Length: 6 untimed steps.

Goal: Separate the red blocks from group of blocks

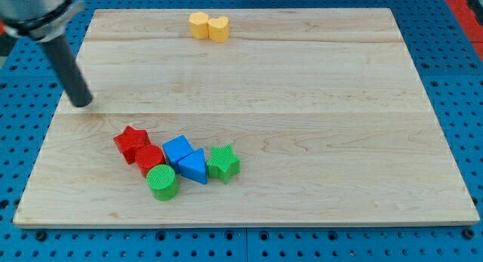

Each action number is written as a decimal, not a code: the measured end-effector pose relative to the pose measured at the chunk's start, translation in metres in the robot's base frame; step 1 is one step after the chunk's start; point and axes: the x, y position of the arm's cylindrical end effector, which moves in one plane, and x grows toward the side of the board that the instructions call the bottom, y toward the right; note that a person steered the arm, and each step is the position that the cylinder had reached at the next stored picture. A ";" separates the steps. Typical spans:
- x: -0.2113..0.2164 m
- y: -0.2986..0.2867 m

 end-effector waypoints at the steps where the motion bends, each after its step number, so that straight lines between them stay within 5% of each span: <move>1: 0.069 0.004; 2: 0.129 0.040; 4: 0.124 0.143; 6: 0.103 0.178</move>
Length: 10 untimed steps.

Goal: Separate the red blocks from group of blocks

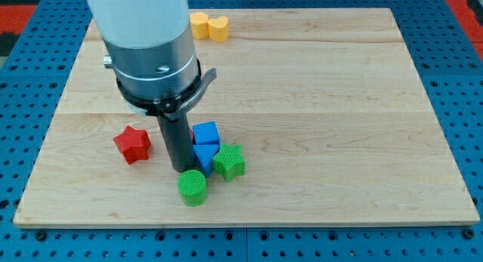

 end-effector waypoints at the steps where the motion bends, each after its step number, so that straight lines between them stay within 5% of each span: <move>1: 0.010 -0.022; 3: 0.022 0.017; 6: -0.047 0.035; 10: -0.050 -0.077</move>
